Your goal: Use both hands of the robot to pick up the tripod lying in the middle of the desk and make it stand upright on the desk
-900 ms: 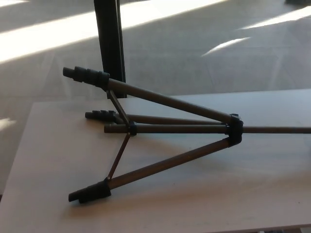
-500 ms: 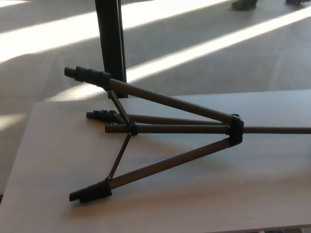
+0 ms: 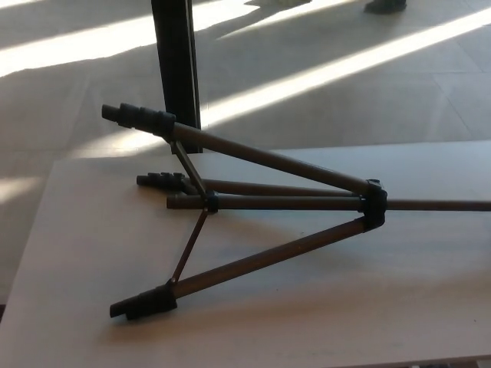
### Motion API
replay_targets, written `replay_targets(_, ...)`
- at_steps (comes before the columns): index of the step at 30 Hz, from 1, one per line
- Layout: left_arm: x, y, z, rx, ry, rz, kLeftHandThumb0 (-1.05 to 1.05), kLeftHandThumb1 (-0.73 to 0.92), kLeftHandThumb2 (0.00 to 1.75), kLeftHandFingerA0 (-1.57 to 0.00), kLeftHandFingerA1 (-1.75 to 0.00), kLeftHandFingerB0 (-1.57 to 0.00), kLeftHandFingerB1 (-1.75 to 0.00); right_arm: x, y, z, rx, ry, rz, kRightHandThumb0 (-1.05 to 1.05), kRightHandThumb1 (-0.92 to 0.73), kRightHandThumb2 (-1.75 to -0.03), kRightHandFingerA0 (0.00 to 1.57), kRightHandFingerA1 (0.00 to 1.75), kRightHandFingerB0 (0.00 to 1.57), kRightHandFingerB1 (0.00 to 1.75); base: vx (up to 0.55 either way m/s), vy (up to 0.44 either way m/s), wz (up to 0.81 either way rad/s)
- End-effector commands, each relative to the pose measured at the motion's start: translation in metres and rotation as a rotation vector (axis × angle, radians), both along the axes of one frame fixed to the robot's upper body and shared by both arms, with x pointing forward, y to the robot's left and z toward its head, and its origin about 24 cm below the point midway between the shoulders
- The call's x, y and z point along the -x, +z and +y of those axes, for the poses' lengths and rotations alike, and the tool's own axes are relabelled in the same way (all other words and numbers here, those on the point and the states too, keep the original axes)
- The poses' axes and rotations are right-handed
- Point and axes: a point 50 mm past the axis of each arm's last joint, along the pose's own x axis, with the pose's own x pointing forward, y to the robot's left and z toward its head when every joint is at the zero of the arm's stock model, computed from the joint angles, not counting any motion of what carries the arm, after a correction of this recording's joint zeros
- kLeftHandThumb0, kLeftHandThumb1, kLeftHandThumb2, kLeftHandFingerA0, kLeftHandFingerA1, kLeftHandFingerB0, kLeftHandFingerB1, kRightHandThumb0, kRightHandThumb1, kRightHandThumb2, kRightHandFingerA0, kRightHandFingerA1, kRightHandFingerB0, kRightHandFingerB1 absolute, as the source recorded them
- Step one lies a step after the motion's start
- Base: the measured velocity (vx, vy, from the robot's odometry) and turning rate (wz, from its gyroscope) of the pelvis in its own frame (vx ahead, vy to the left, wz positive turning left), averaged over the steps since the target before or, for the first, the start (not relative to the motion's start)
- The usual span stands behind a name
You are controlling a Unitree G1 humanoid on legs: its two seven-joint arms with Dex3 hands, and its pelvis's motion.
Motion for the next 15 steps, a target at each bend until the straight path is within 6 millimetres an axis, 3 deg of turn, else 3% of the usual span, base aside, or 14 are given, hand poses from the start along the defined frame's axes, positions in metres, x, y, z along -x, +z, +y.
replay_targets(1, -0.101, 0.206, -0.043, -0.362, -0.321, -0.737, -0.67, 0.64, 0.60, -0.70, -0.57, -0.71, -0.42, -0.079, 0.126, 0.131, -0.196, 0.403, -0.732, -0.65, -0.71, -0.61, 0.70, 0.60, 0.56, 0.45, 0.00, 0.000, 0.00)
replay_targets(5, -0.117, 0.233, -0.067, -0.392, -0.400, -0.812, -0.68, 0.64, 0.60, -0.65, -0.60, -0.69, -0.44, -0.092, 0.132, 0.164, -0.186, 0.550, -0.738, -0.67, -0.74, -0.62, 0.70, 0.64, 0.57, 0.47, 0.00, 0.000, 0.00)
replay_targets(7, -0.129, 0.247, -0.089, -0.421, -0.514, -0.865, -0.56, 0.72, 0.61, -0.55, -0.59, -0.55, -0.49, -0.098, 0.132, 0.190, -0.218, 0.636, -0.756, -0.64, -0.72, -0.61, 0.73, 0.80, 0.55, 0.54, 0.00, 0.000, 0.00)
replay_targets(9, -0.137, 0.253, -0.104, -0.428, -0.566, -0.874, -0.55, 0.73, 0.62, -0.54, -0.57, -0.55, -0.49, -0.102, 0.131, 0.206, -0.229, 0.724, -0.758, -0.60, -0.72, -0.61, 0.72, 0.79, 0.53, 0.54, 0.00, 0.000, 0.00)
replay_targets(10, -0.140, 0.254, -0.111, -0.424, -0.579, -0.873, -0.55, 0.73, 0.62, -0.55, -0.58, -0.53, -0.50, -0.103, 0.130, 0.213, -0.275, 0.779, -0.758, -0.50, -0.54, -0.98, 0.76, 0.85, 0.43, 0.63, 0.00, 0.000, 0.00)
replay_targets(11, -0.144, 0.258, -0.118, -0.419, -0.582, -0.874, -0.56, 0.72, 0.61, -0.58, -0.58, -0.57, -0.50, -0.104, 0.128, 0.218, -0.281, 0.821, -0.746, -0.54, -0.68, -0.61, 0.70, 0.82, 0.49, 0.54, 0.00, 0.000, 0.00)
replay_targets(12, -0.147, 0.259, -0.123, -0.416, -0.609, -0.867, -0.55, 0.73, 0.62, -0.57, -0.59, -0.56, -0.50, -0.105, 0.127, 0.222, -0.290, 0.833, -0.731, -0.53, -0.66, -0.61, 0.69, 0.84, 0.50, 0.55, 0.00, 0.000, 0.00)
replay_targets(13, -0.150, 0.263, -0.130, -0.413, -0.645, -0.868, -0.56, 0.73, 0.62, -0.54, -0.60, -0.54, -0.50, -0.107, 0.126, 0.227, -0.304, 0.844, -0.720, -0.48, -0.49, -0.95, 0.74, 0.87, 0.44, 0.64, 0.00, 0.000, 0.00)
replay_targets(14, -0.154, 0.268, -0.138, -0.417, -0.681, -0.873, -0.54, 0.73, 0.62, -0.54, -0.58, -0.55, -0.50, -0.109, 0.125, 0.233, -0.333, 0.859, -0.710, -0.56, -0.67, -0.59, 0.66, 0.93, 0.52, 0.58, 0.00, 0.000, 0.00)
replay_targets(15, -0.157, 0.272, -0.144, -0.420, -0.706, -0.877, -0.54, 0.73, 0.62, -0.54, -0.58, -0.56, -0.49, -0.110, 0.124, 0.236, -0.346, 0.872, -0.704, -0.59, -0.68, -0.60, 0.65, 0.94, 0.50, 0.60, 0.00, 0.000, 0.00)
